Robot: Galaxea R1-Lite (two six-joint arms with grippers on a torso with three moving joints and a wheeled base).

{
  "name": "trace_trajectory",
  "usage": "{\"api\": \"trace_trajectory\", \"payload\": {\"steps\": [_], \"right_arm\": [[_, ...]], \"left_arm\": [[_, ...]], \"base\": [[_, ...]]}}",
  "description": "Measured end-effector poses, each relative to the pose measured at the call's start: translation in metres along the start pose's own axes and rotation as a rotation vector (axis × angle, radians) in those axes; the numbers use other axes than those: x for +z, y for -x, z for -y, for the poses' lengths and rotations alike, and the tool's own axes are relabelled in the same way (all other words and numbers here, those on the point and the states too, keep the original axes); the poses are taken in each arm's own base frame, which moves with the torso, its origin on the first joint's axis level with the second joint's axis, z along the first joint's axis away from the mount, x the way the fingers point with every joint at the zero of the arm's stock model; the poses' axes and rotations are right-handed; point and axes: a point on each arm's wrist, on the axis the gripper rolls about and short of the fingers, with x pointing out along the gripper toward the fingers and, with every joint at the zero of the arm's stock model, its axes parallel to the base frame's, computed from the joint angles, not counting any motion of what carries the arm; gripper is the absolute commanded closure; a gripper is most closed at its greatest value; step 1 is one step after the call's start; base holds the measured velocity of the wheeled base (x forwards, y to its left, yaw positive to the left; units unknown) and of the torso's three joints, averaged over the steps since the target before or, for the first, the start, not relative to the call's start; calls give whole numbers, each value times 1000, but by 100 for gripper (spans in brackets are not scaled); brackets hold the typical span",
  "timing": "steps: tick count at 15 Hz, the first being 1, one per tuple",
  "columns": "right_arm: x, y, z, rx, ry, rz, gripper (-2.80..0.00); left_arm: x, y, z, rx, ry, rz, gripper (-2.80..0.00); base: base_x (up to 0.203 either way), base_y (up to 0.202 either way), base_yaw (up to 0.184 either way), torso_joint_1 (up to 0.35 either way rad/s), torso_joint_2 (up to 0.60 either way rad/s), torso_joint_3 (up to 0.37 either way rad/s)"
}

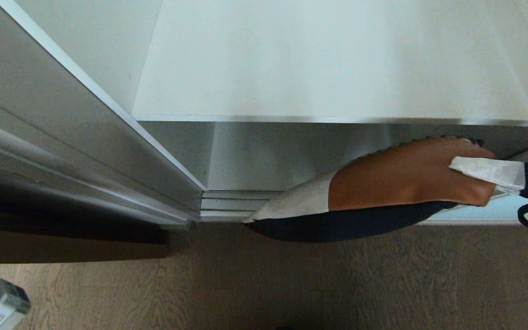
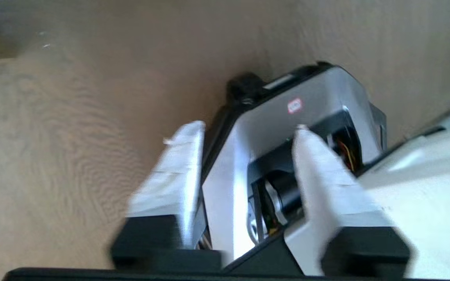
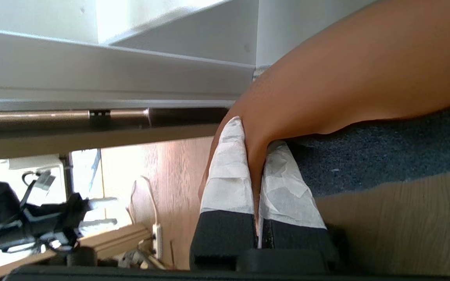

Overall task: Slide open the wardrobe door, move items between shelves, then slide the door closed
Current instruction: Place the pillow on the higher shelf

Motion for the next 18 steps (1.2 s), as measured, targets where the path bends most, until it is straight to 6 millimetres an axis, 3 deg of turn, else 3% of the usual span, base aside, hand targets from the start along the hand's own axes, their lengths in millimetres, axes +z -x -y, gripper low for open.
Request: {"api": "trace_trajectory", "payload": {"steps": [7,13,18], "right_arm": [[6,14,-20,34,0,-21,0],[5,34,-42,117,16,-42,0],[0,41,-48,148,12,-78,0]], "left_arm": [[23,-21,-1,-67,-56,21,-280],[28,-31,-3,-70,138,-38,-280],[25,-35,0,-231,-4,-11,-280]], "base": [[0,0,0,0,0,0],[0,0,0,0,0,0],[0,0,0,0,0,0]]}}
